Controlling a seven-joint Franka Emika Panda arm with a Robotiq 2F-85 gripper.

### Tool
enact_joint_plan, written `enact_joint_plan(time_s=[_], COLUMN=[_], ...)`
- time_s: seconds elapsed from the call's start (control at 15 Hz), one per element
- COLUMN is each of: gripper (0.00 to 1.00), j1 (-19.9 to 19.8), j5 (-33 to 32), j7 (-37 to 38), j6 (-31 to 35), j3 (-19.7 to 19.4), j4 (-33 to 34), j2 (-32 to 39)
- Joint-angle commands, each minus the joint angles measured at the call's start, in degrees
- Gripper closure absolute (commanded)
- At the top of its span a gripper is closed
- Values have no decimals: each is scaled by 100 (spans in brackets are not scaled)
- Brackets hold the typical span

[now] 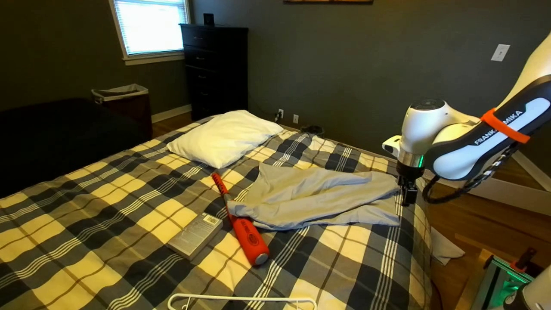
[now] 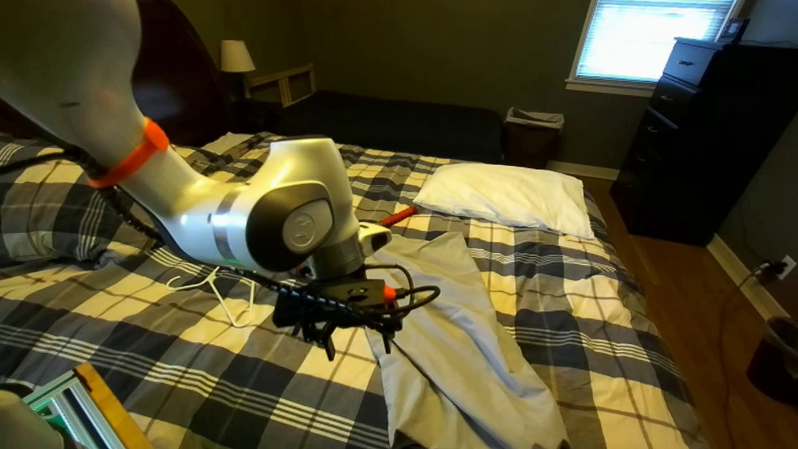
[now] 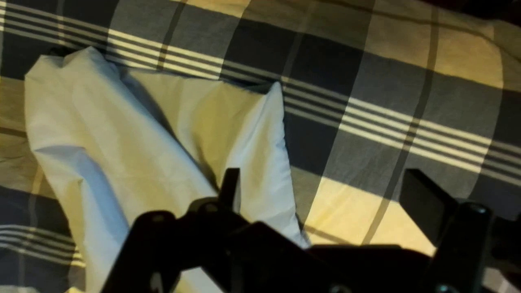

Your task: Arrange the cloth

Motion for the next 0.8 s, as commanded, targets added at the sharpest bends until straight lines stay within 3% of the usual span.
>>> enact_joint_plan(time_s=[0.0,0.2,0.27,0.47,0.6,0.73], gripper=[0,0,0,0,26,42], j1=[22,22,15,-76,-137,-165], j5=[-153,-274,-327,-1422,-2091,-2692], j7=[33,40,-43,694,1150,1595], j6=[-22,-25,319,1004,1346,1560], j3=[-19,-20,-29,-120,-200,-329], j4=[0,15,20,44,74,158], j2=[180,485,526,727,1003,1292])
